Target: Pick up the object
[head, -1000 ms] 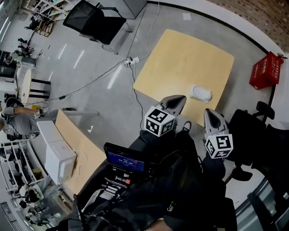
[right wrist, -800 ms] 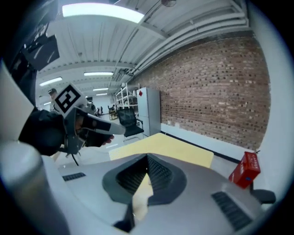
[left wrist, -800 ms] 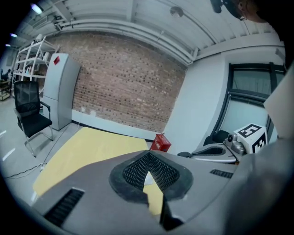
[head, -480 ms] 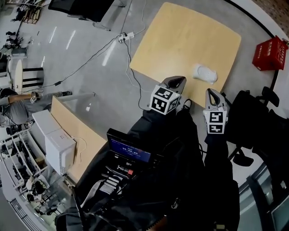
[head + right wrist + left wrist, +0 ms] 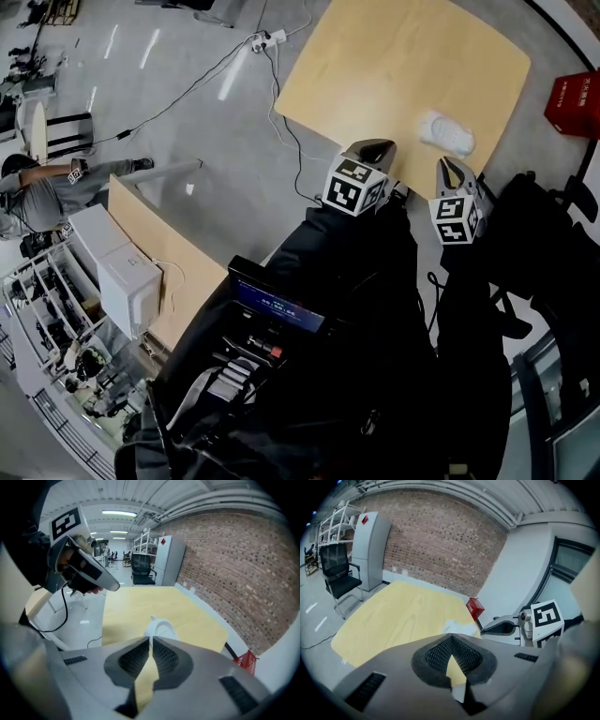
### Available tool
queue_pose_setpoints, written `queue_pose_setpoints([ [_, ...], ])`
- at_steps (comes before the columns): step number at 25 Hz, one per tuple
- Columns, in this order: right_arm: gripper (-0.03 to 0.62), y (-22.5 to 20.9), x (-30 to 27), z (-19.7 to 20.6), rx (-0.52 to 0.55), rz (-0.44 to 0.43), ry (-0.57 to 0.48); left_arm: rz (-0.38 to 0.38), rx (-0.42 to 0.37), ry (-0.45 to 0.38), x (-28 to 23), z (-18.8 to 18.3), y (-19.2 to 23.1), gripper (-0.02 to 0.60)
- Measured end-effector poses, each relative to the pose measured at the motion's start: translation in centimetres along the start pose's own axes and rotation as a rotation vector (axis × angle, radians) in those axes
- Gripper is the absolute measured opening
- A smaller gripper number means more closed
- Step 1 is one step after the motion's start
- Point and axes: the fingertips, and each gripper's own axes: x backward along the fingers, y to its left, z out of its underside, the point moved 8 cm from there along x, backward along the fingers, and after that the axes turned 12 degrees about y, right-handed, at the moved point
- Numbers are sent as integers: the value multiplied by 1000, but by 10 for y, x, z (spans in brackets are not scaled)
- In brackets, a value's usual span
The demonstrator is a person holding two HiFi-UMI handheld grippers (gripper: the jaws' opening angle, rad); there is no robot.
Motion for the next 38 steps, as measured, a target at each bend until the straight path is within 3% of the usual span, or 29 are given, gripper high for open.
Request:
queue_pose_setpoints([
  [4,19,-3,-20,2,101,10,60,-8,17,10,-3,6,5,-2],
  [7,79,-4,-36,4,183,30,102,-11,25,17,-4,10,8,-2],
  [13,117,-5,-59,6,257,74,130,-16,36,24,-7,13,13,-3],
  [35,118,8,-99,18,328,388,171,-43,82,41,-7,32,25,-2],
  [38,115,6,-98,22,321,399,163,-44,81,44,-10,34,23,-2],
])
